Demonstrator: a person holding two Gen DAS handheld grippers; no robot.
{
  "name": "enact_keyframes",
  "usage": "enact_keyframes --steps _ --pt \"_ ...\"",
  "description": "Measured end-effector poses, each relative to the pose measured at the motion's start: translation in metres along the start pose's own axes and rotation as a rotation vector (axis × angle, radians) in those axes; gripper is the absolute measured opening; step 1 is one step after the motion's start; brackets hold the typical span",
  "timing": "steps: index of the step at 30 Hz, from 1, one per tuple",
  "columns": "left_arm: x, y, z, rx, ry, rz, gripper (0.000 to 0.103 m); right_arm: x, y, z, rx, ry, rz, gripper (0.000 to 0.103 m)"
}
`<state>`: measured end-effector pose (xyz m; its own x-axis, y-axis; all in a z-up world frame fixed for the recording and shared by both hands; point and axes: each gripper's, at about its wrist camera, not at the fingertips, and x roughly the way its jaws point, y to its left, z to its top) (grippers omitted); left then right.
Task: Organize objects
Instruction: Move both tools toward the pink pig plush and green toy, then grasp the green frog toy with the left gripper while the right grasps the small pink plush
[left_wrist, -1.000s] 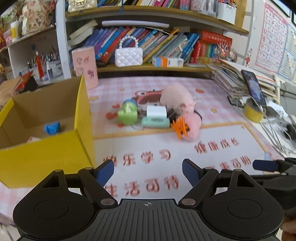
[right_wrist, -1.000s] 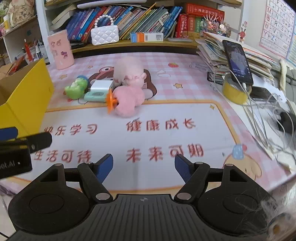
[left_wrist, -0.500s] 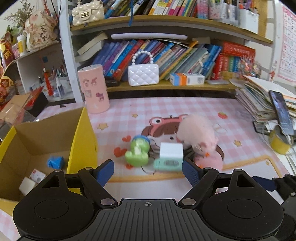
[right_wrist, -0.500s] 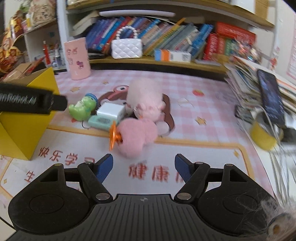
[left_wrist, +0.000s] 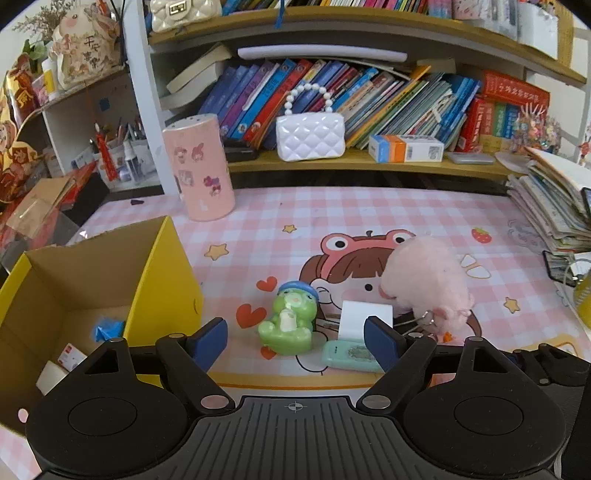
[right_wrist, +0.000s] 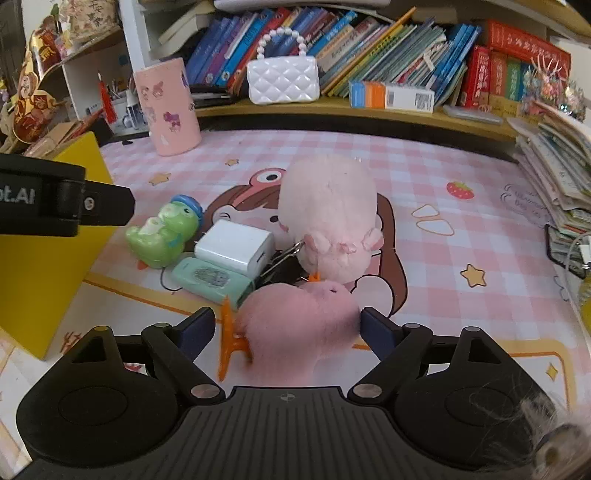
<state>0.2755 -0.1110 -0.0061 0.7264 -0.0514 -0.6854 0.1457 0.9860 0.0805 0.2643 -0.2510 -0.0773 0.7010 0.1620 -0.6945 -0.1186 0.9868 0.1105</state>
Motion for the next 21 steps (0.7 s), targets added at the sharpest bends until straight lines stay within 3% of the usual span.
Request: enact_keyframes --steps 4,7,19,21 --pt "0.016 -0.002 0.003 -0.017 0.011 0.026 0.08 0.0 -0.005 0.001 0.013 0.005 0.017 0.077" --pt "0.035 -0.001 0.005 -0.048 0.047 0.049 0.068 -0.011 -0.009 0.0 0.025 -0.013 0.013 0.077" --pt "0.102 0.003 0.003 -0.088 0.178 0.087 0.064 -0.053 -0.017 0.0 0.073 -0.044 0.022 0.077" --pt "0.108 0.004 0.001 -0.105 0.185 0.079 0.058 -0.057 -0.018 0.0 0.075 -0.045 0.012 0.077"
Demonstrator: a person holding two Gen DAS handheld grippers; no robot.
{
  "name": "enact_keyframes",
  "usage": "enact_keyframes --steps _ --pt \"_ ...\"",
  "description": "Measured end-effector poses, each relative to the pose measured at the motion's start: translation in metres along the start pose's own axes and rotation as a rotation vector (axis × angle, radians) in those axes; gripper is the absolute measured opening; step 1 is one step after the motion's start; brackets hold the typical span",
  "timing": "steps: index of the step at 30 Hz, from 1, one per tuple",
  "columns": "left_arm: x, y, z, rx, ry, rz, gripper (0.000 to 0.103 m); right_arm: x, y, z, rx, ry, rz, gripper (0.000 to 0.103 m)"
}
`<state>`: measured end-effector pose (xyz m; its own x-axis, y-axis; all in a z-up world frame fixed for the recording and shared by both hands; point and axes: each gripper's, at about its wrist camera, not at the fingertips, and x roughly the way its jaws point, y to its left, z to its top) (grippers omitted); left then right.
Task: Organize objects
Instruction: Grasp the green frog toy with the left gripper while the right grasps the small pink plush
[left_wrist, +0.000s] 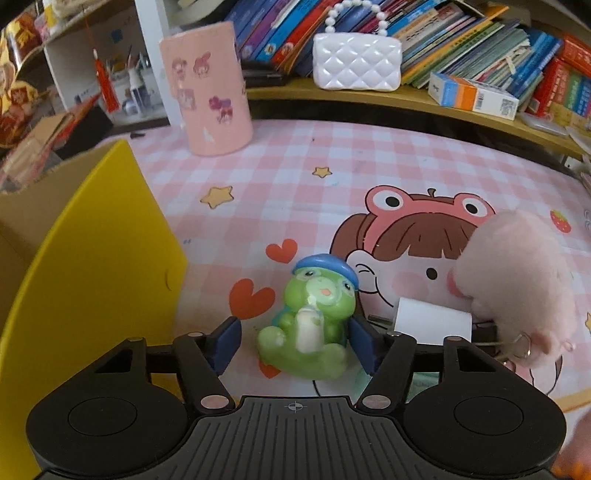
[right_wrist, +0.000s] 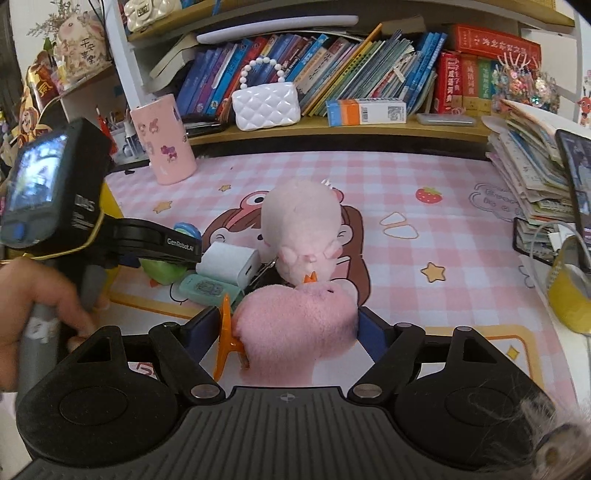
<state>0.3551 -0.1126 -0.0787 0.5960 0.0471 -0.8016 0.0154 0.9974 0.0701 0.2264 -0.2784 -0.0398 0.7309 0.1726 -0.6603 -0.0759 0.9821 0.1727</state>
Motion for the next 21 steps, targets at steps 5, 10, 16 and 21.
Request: enact_keyframes --steps 5,10,16,21 --pt "0.002 0.002 0.0 -0.001 0.0 -0.015 0.043 -0.008 -0.003 -0.002 0.025 0.006 -0.016 0.077" --pt "-0.036 0.012 -0.002 -0.038 -0.083 -0.063 0.043 -0.018 0.001 -0.005 0.028 0.002 -0.024 0.077" --pt "-0.082 0.027 -0.016 -0.065 -0.134 -0.147 0.043 -0.028 0.015 -0.012 -0.016 0.005 -0.029 0.077" --pt "-0.116 0.038 -0.036 -0.054 -0.168 -0.196 0.043 -0.038 0.028 -0.022 -0.024 0.018 -0.036 0.077"
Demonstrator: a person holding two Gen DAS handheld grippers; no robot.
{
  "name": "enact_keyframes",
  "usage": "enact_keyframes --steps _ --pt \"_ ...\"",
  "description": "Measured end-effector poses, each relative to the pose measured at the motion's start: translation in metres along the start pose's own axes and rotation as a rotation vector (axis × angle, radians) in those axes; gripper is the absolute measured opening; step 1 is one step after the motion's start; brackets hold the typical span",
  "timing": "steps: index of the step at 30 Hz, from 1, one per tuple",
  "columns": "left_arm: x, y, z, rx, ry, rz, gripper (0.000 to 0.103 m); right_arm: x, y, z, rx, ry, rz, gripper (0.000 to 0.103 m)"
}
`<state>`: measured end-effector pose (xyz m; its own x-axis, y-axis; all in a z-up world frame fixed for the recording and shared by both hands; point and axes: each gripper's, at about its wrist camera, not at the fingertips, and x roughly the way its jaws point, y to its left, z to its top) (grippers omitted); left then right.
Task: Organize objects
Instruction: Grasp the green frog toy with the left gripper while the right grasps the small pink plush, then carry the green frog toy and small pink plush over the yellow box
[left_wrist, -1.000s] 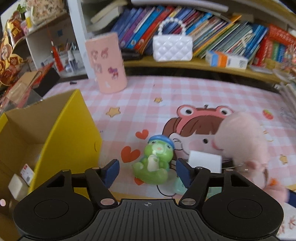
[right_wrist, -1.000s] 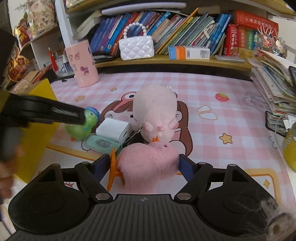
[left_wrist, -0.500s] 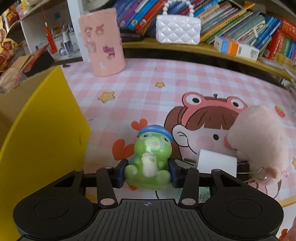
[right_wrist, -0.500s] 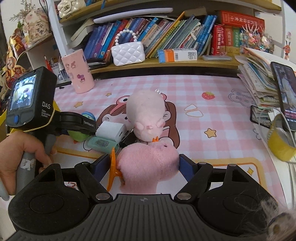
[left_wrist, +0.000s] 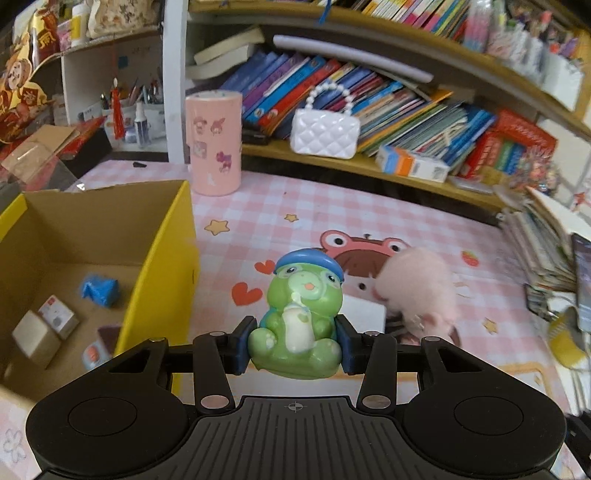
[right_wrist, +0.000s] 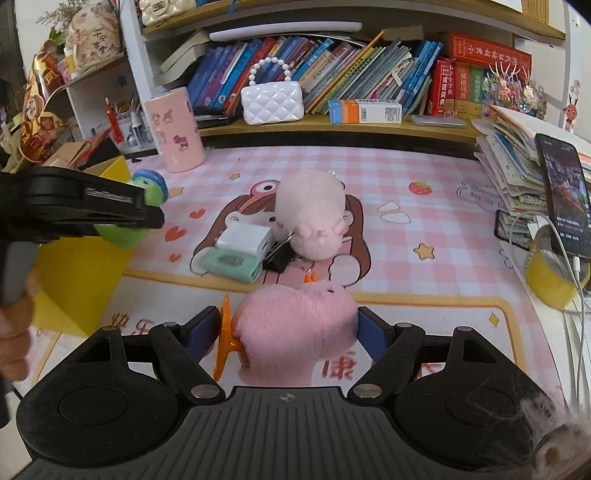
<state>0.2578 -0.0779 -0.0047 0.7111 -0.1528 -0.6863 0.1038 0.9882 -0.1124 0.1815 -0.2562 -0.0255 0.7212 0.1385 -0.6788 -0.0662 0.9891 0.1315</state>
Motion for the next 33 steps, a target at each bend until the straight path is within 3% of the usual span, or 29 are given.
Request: enact_keyframes --steps 17,33 --pt "-0.088 0.033 -0.065 0.058 0.002 -0.131 0.043 -0.044 0.058 -0.04 -0.023 0.011 -0.076 0.077" --pt "-0.145 0.11 -0.113 0.031 0.015 -0.104 0.043 -0.08 0.139 -0.082 -0.07 0.014 -0.061 0.077"
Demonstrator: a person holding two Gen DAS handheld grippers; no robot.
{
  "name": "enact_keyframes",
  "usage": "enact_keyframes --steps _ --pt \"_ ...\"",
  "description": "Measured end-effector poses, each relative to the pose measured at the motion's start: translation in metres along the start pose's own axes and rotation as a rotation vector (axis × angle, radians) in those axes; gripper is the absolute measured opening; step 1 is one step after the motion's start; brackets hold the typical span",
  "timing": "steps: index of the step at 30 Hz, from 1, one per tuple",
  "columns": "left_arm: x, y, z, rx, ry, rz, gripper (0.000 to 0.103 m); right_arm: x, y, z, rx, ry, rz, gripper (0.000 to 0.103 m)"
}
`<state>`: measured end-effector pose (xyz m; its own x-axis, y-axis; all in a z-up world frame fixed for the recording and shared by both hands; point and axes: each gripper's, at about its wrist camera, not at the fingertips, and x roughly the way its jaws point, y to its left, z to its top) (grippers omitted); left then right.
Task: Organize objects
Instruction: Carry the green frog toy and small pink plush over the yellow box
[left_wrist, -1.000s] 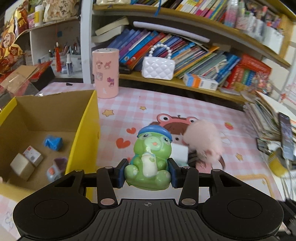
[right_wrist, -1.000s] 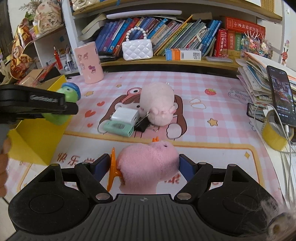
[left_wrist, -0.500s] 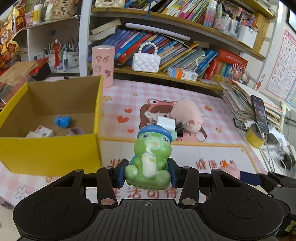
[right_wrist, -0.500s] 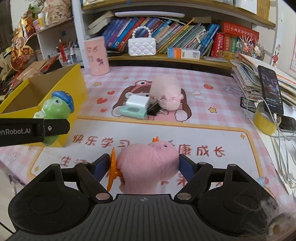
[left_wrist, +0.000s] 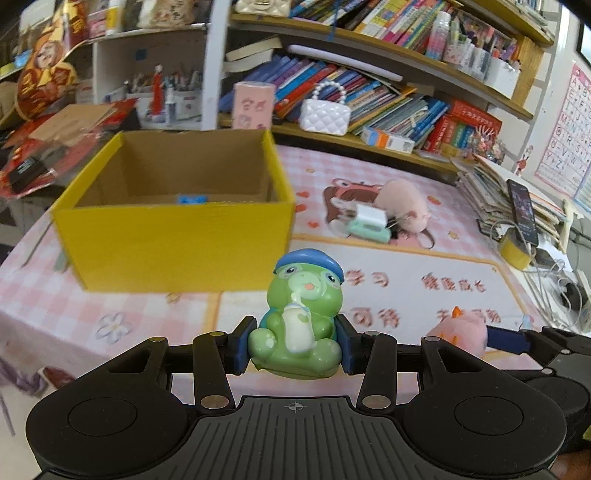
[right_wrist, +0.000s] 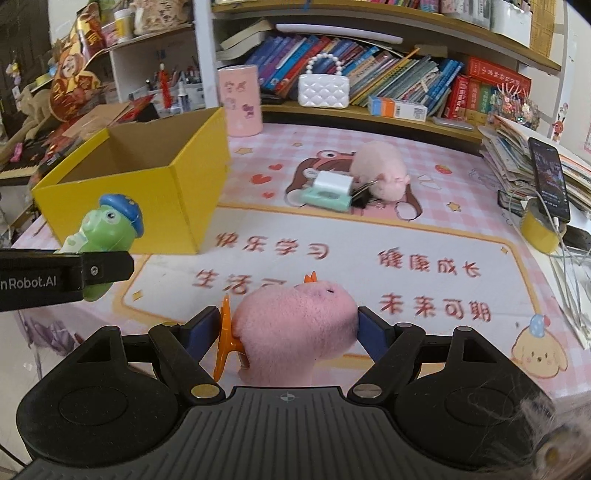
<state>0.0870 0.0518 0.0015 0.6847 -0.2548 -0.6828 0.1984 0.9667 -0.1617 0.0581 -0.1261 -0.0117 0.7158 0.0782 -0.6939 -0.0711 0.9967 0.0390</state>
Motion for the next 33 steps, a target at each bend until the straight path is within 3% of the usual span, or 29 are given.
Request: enact_keyframes --steps 18,33 --pt "-0.058 0.074 -0.036 -0.061 -0.038 0.101 0.043 -0.013 0.09 -0.017 -0.071 -0.015 0.112 0.077" --pt "-0.075 0.111 -0.03 -0.098 -0.12 0.126 0.043 -0.015 0.133 -0.005 -0.156 -0.073 0.125 0.077"
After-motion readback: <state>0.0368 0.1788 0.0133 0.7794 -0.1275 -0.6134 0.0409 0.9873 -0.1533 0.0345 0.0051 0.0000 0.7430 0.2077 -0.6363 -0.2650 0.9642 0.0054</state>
